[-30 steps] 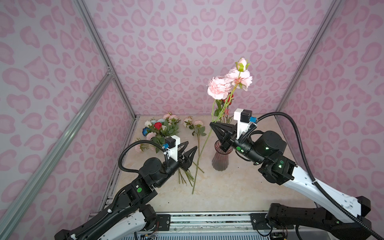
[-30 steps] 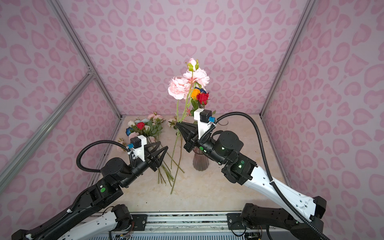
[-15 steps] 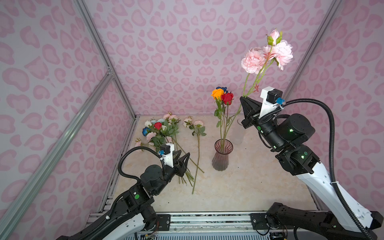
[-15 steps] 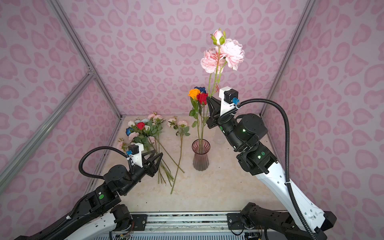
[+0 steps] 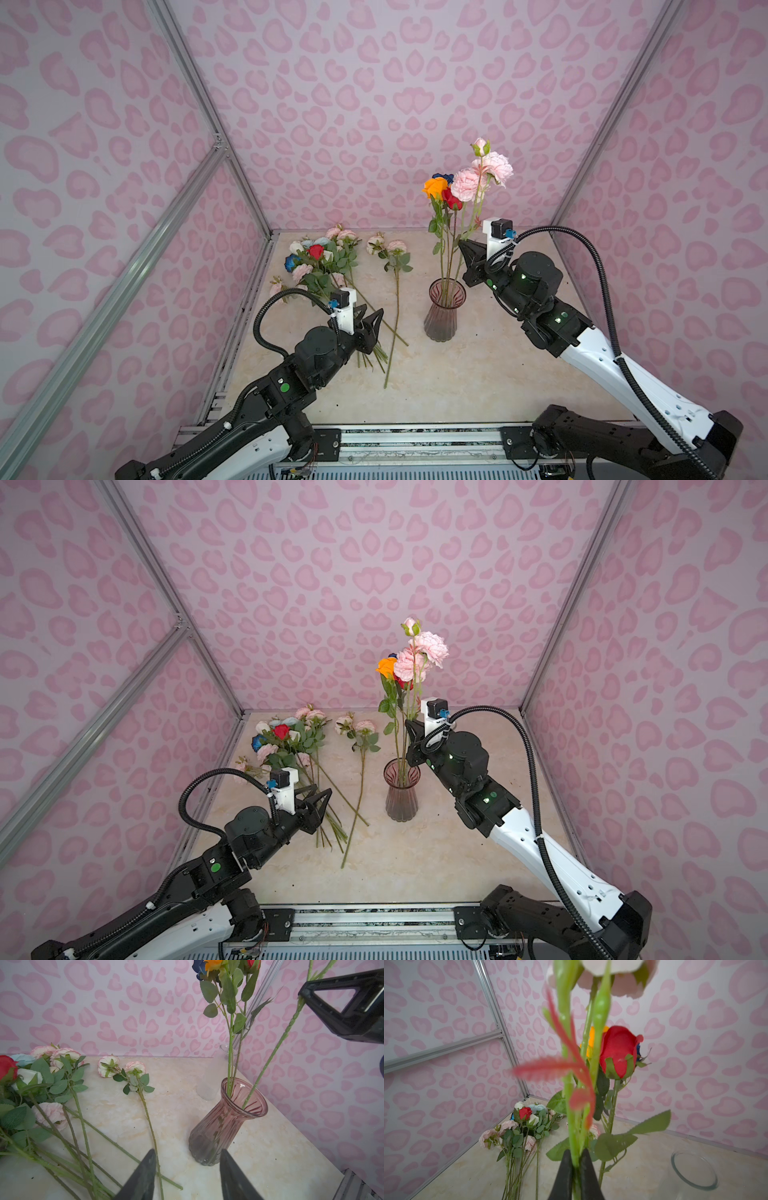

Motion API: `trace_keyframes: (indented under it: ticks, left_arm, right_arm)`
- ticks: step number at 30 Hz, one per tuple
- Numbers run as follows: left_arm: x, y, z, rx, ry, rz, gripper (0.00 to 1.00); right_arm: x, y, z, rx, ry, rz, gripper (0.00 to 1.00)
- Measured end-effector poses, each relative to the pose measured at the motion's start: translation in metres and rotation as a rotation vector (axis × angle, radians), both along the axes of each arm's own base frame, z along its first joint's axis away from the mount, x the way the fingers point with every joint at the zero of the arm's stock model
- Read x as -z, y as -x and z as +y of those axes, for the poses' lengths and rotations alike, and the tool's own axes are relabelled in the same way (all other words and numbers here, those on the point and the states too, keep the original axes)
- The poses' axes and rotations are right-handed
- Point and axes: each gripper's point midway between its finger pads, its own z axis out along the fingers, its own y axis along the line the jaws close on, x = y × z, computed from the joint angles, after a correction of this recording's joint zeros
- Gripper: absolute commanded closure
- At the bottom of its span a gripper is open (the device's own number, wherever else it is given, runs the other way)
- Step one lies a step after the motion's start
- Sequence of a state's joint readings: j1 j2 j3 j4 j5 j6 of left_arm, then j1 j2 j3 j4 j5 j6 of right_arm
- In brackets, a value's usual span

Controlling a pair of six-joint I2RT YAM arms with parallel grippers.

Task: Arrange the flowers into the vase
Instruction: 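Lower the pink rose stem into the pink vase with the right gripper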

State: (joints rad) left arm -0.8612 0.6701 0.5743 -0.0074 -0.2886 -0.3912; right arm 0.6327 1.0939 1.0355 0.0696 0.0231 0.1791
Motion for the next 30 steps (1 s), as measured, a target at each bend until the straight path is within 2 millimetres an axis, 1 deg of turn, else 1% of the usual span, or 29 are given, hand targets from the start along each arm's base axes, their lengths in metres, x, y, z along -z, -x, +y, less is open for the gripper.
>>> trace_keyframes:
  ticks: [1,5,8,15,23,30]
  left_arm:
    - [0.001,0.000,-0.001,0.001,-0.002,0.003,0.50]
    - [0.007,-0.002,-0.003,-0.001,-0.013,0.020,0.50]
    - [0.011,-0.004,-0.005,0.000,-0.023,0.029,0.50]
    - [0.020,-0.007,-0.009,0.002,-0.042,0.052,0.50]
    - [0.028,-0.009,-0.014,0.012,-0.057,0.074,0.50]
    - [0.034,-0.011,-0.016,0.009,-0.072,0.089,0.50]
  right_arm:
    - [0.007,-0.001,0.000,0.000,-0.006,0.013,0.94]
    - [0.023,-0.002,0.000,0.006,-0.023,0.046,0.86]
    - [0.033,0.000,-0.002,0.011,-0.034,0.064,0.84]
    - [0.047,0.004,-0.007,0.020,-0.059,0.083,0.81]
    - [0.049,0.004,-0.007,0.020,-0.064,0.084,0.79]
    - [0.042,0.010,-0.011,0.019,-0.081,0.068,0.70]
